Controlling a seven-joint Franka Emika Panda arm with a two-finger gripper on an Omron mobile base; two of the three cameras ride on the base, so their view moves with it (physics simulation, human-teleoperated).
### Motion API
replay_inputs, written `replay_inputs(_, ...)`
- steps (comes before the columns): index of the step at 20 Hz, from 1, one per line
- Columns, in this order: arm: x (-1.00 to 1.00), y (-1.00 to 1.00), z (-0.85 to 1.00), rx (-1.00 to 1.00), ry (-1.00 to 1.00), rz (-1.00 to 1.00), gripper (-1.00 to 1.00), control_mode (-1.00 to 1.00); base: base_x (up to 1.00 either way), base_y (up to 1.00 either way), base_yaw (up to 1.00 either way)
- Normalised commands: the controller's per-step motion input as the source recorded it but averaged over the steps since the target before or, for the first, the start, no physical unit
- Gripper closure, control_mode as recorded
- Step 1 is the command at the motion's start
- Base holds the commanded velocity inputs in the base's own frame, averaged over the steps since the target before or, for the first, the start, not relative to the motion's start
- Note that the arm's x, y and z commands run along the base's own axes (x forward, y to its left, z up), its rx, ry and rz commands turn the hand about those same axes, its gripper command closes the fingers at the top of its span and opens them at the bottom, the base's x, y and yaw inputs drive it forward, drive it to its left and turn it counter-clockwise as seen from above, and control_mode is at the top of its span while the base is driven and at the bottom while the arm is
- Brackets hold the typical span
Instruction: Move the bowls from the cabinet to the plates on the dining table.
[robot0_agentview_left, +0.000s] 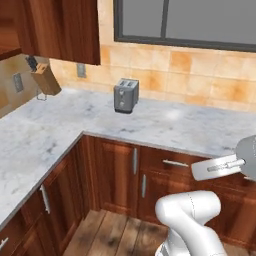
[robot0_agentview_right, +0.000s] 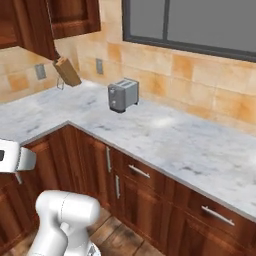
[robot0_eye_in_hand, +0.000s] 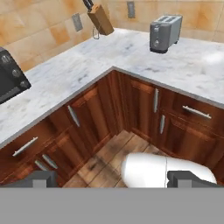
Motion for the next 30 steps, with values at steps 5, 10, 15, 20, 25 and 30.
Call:
replay_inputs(5,0.00,0.00,0.00,0.00,0.00,0.00,-1.00,1.00,0.04,0.00,0.42)
replay_inputs(10,0.00,0.00,0.00,0.00,0.00,0.00,-1.00,1.00,0.00,0.00,0.43)
replay_inputs(15,0.00,0.00,0.00,0.00,0.00,0.00,-1.00,1.00,0.00,0.00,0.42)
replay_inputs(20,0.00,0.00,0.00,0.00,0.00,0.00,-1.00,1.00,0.00,0.00,0.43)
replay_inputs(25,0.00,0.00,0.00,0.00,0.00,0.00,-1.00,1.00,0.00,0.00,0.41)
replay_inputs(30,0.00,0.00,0.00,0.00,0.00,0.00,-1.00,1.00,0.00,0.00,0.40)
